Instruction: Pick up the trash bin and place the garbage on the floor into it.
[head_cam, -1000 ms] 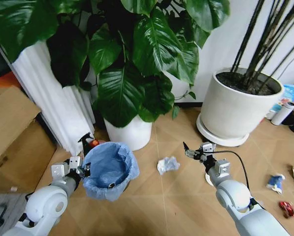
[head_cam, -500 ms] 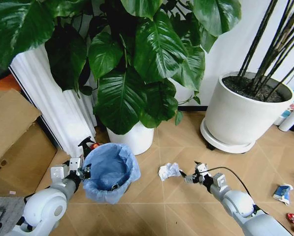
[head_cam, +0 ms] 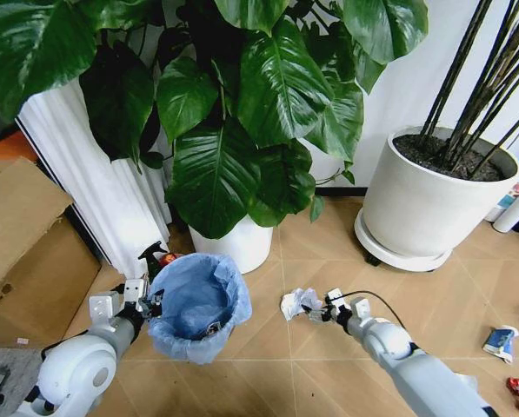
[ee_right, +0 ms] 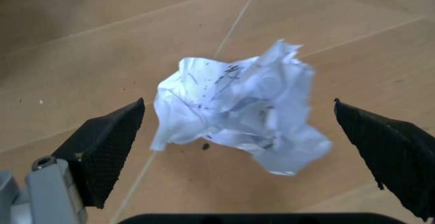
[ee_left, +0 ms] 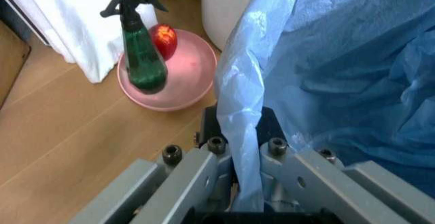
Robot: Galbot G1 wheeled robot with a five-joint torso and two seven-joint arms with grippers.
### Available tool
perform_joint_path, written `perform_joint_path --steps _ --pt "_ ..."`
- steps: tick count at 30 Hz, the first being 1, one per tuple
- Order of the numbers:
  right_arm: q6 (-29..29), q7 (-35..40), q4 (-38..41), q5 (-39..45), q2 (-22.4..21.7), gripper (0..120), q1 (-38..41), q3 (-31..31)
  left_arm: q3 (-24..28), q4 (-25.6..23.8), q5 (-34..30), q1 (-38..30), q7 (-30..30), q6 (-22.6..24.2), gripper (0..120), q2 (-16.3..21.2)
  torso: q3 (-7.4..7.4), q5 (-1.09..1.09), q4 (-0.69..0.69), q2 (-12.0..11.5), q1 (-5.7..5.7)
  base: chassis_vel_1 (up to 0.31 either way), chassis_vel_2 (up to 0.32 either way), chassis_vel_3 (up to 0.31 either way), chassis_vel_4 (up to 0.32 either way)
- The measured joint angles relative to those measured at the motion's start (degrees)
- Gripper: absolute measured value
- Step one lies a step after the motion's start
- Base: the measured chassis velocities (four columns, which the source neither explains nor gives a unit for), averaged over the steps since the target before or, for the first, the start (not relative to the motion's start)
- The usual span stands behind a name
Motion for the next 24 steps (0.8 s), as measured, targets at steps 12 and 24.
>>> perform_joint_path --steps 12,24 --pt "-0.05 2.08 -7.49 -0.80 5.35 68 2.78 -1.38 -0.38 0.00 -0.67 -0.30 0.09 -0.04 0 0.58 0.00 0.00 0.00 0.00 0.00 0.000 0.000 0.000 0.000" --pt "0.78 2.74 -8.73 -0.80 5.83 22 2.89 -0.59 0.36 0.73 -1.37 -0.99 0.13 -0.05 0 0.62 0.00 0.00 -0.01 0.00 0.00 0.000 0.000 0.000 0.000"
